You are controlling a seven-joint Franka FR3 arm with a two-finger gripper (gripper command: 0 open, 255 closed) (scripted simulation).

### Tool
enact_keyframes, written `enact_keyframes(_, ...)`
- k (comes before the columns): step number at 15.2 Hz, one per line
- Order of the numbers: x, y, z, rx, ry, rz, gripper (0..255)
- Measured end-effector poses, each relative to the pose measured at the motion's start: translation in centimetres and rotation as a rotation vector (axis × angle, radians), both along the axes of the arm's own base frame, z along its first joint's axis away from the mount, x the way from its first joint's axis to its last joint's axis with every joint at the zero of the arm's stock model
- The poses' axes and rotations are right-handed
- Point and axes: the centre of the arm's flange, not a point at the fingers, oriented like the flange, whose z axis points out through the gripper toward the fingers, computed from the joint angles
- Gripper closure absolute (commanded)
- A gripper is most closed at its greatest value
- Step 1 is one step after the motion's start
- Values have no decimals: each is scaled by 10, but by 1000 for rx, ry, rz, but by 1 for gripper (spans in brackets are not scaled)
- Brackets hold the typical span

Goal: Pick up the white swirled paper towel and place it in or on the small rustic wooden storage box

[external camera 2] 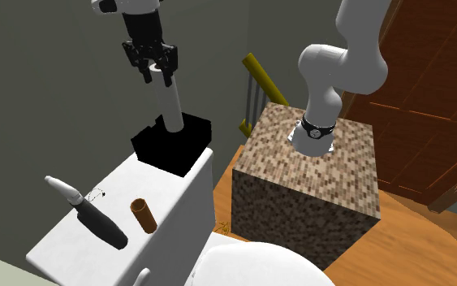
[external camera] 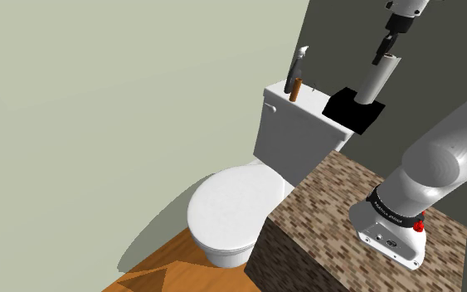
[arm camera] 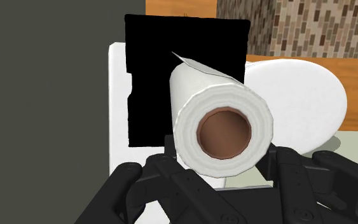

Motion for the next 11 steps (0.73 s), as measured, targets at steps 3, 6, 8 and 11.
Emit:
enact_keyframes(3, 0, 0, 0, 0, 0, 0, 0)
enact_keyframes(6, 0, 0, 0, 0, 0, 0, 0)
enact_keyframes(8, 0, 1, 16, -1, -1, 0, 0)
enact_keyframes(11, -1, 0, 44, -1, -1, 0, 0)
